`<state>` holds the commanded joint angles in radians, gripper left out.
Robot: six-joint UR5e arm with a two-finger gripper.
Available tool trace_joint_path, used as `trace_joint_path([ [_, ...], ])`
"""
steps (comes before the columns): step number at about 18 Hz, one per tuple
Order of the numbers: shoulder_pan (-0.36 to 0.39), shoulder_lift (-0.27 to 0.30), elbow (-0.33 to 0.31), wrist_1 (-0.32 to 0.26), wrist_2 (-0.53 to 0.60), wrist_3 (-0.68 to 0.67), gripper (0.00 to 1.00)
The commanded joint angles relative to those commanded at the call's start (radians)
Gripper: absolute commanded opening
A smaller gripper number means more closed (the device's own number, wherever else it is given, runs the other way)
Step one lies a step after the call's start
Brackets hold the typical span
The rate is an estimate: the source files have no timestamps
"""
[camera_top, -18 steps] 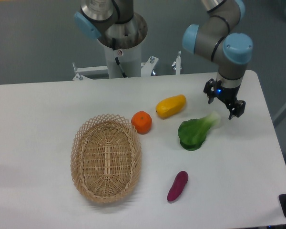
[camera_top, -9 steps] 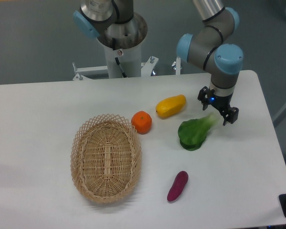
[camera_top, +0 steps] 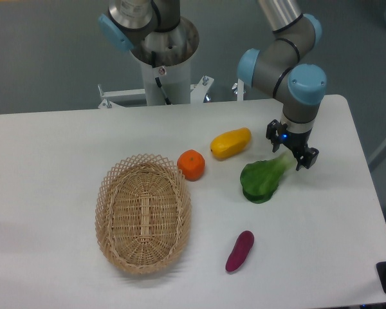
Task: Pick up the green vegetable from the table
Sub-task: 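Close the gripper on the bok choy's leafy stem end, then lift the held bok choy up off the table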
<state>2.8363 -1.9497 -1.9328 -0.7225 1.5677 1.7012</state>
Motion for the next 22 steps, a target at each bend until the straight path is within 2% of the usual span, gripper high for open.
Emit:
trace_joint_path([
  [2, -0.002, -0.002, 0.0, 0.003, -0.002, 0.0, 0.54],
  [3, 0.0, -0.002, 0.003, 0.002, -0.002, 0.0, 0.47],
  [5, -0.002, -0.002, 0.003, 0.003, -0.002, -0.002, 0.4],
  [10, -0.005, 0.0, 0.012, 0.003, -0.002, -0.002, 0.33],
  [16, -0.003, 0.017, 0.041, 0.003, -0.011, -0.006, 0.33],
  [18, -0.003, 0.038, 0.061, -0.003, -0.026, -0.011, 0.33],
  [22, 0.0, 0.072, 0.092, -0.023, -0.139, -0.023, 0.33],
])
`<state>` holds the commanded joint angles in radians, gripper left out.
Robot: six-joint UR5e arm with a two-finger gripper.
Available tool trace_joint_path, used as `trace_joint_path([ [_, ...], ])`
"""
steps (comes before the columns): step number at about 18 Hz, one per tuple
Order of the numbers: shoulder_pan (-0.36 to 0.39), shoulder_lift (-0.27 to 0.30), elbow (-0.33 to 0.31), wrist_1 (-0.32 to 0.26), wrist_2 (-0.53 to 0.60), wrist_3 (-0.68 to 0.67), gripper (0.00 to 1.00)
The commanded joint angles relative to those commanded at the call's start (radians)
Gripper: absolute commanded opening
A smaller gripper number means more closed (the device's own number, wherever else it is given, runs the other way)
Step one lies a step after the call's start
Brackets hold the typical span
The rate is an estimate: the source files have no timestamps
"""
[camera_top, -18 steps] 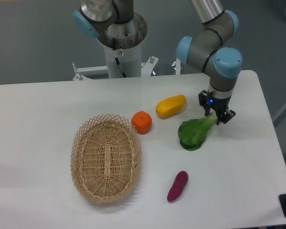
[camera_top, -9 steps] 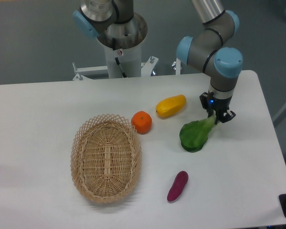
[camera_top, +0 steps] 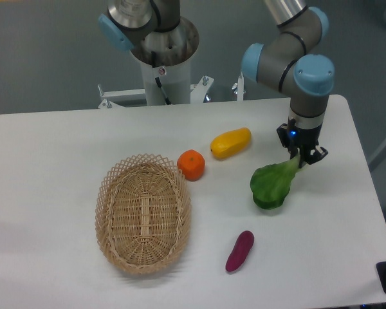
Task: Pick up the green vegetable from the table
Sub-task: 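Lift the held bok choy up off the table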
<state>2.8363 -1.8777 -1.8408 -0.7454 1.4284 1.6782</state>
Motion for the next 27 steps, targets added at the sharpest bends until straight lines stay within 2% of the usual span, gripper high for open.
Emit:
trace_joint_path([
  [4, -0.009, 0.015, 0.032, -0.003, -0.098, -0.113, 0.33],
  [8, -0.041, 0.035, 0.078, -0.055, -0.166, -0.204, 0.33],
  [11, -0.055, 0.055, 0.113, -0.092, -0.175, -0.29, 0.33],
  [16, -0.089, 0.057, 0.181, -0.103, -0.187, -0.405, 0.33],
  [17, -0.094, 0.055, 0.201, -0.118, -0.187, -0.417, 0.33],
  [22, -0.094, 0.045, 0.314, -0.281, -0.186, -0.41, 0.32],
  [25, -0.091, 0.037, 0.353, -0.328, -0.183, -0.403, 0.31],
  [27, -0.089, 0.037, 0.353, -0.334, -0.183, -0.393, 0.3],
])
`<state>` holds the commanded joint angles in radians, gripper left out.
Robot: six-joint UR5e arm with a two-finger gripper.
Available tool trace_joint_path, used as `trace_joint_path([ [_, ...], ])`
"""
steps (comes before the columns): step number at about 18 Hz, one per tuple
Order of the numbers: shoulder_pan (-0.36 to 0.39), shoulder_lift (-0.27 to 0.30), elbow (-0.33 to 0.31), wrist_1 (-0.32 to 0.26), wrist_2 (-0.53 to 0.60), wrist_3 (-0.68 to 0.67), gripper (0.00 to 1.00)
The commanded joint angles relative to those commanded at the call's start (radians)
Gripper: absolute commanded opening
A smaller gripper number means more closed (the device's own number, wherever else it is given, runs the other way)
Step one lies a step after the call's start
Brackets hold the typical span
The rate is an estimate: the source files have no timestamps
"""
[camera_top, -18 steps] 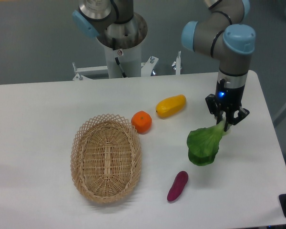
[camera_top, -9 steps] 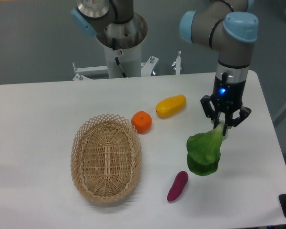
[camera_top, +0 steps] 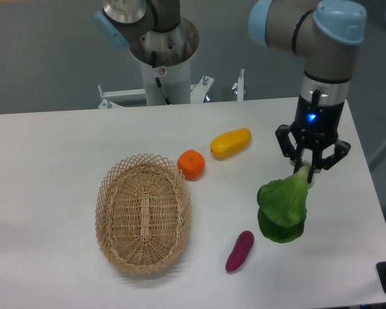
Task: Pick up the green vegetable from the table
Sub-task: 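Lift the held bok choy up off the table, then hold the bok choy raised above the table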
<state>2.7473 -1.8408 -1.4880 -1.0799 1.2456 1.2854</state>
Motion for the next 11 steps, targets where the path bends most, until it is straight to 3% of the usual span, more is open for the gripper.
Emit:
trace_joint_path([
  [11, 0.002, 0.005, -0.012, 0.0, 0.006, 0.029, 0.3],
])
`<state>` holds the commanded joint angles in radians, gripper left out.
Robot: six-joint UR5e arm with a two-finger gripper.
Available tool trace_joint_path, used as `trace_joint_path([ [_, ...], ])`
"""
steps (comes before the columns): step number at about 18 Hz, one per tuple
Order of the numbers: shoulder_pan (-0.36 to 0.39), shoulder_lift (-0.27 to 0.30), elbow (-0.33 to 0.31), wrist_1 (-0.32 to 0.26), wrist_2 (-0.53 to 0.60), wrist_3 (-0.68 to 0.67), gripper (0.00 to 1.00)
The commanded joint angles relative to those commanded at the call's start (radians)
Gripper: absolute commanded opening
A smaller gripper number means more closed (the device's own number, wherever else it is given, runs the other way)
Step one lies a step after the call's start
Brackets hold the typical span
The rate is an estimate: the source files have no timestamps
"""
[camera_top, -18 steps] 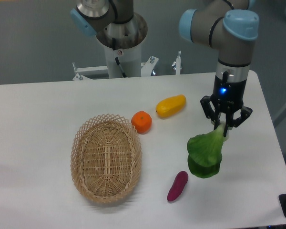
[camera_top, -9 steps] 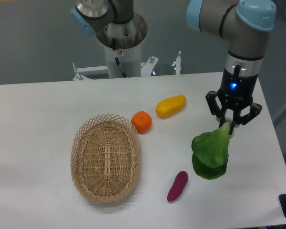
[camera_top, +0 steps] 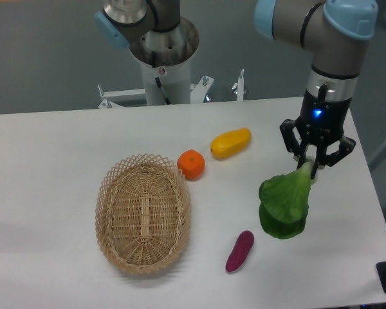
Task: Pick up the green vegetable from the table
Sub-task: 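Hold the bok choy raised above the table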
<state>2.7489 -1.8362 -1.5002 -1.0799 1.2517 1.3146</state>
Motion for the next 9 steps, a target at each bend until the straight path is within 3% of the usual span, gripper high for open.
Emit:
trace_joint_path([
  [9, -0.002, -0.002, -0.008, 0.011, 0.0, 0.0, 0.3],
])
